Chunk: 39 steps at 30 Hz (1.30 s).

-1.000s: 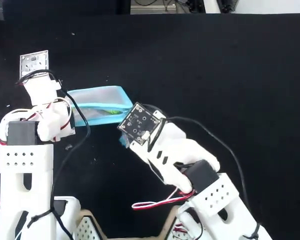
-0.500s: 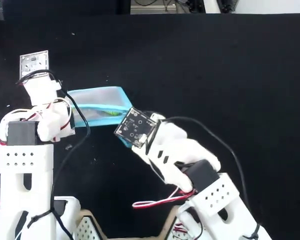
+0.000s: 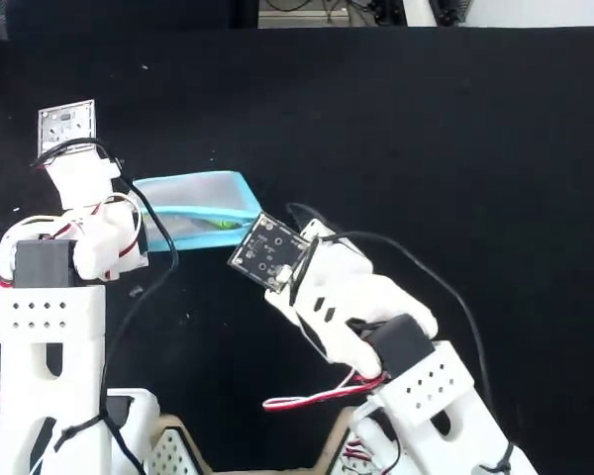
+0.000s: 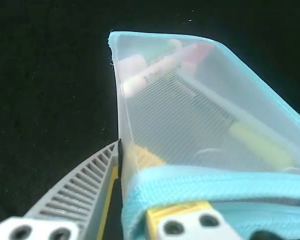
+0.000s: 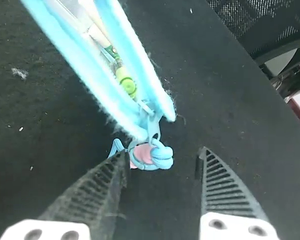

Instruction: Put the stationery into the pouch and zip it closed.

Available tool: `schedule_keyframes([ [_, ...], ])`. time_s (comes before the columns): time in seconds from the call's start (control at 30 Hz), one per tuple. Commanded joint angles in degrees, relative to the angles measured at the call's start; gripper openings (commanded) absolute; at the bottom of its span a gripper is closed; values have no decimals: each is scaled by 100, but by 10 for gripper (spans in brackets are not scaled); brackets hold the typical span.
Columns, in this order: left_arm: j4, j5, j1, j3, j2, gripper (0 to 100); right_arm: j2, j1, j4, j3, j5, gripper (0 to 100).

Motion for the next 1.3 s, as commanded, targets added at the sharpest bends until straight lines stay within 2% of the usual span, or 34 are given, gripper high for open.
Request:
schedule_keyframes([
  [0.0,62,-35,-66,-145,-26,32,497,149,-132,-189,114,215],
  [0.2,62,-35,-66,-145,-26,32,1666,273,281,-1051,123,215],
  [0.4,62,-35,-66,-145,-26,32,1253,255,431,-1130,158,215],
  [0.53,62,-35,-66,-145,-26,32,1200,246,422,-813,510,215],
  [0.7,62,-35,-66,-154,-26,32,1262,220,-35,-602,501,215],
  [0.9,62,-35,-66,-154,-26,32,1262,-185,-281,-549,492,191],
  [1.27,70,-35,-66,-154,-26,32,1218,-158,-1187,75,-651,191],
])
